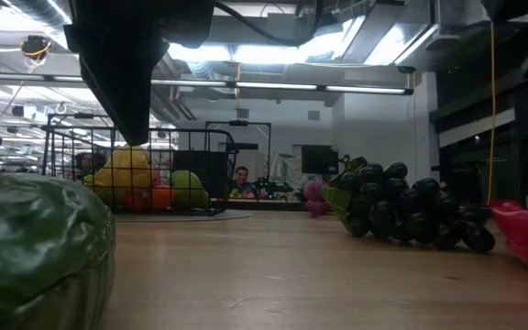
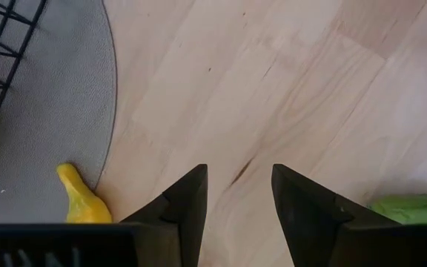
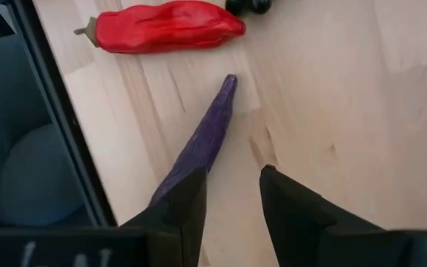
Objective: Build produce basket
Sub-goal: Put the eggplant into the wire basket
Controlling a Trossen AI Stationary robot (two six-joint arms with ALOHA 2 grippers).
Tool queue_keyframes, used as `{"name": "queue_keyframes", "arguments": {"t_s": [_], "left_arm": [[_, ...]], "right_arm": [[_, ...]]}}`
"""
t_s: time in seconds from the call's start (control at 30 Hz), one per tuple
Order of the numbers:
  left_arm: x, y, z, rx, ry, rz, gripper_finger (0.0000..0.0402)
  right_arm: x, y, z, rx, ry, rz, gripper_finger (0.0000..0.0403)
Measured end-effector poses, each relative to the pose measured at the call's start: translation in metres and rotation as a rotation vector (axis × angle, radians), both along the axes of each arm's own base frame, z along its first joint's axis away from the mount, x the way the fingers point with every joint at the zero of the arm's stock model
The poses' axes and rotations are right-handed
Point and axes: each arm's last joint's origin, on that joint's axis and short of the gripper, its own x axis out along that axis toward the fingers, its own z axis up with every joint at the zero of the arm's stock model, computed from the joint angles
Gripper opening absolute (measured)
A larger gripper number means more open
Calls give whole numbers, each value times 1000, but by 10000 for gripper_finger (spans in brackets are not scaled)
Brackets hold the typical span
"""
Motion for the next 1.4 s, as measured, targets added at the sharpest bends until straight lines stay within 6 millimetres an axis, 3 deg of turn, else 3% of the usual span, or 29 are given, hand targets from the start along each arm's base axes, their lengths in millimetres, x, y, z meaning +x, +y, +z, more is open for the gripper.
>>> {"name": "queue_keyframes", "arguments": {"t_s": [0.3, 0.6, 0.87, 1.0, 1.4], "left_arm": [[2, 1, 0, 6, -14, 0, 146], [3, 4, 1, 37, -29, 12, 146], [6, 12, 1, 37, -29, 35, 146], [8, 15, 1, 41, -25, 32, 146], [8, 16, 1, 80, 3, -69, 146]], "right_arm": [[1, -2, -2, -97, -60, 19, 129], [5, 1, -29, -165, 9, -43, 129], [10, 5, -38, -176, 22, -39, 129], [12, 6, -40, -154, 37, -137, 130], [15, 23, -45, -58, 2, -222, 213]]}}
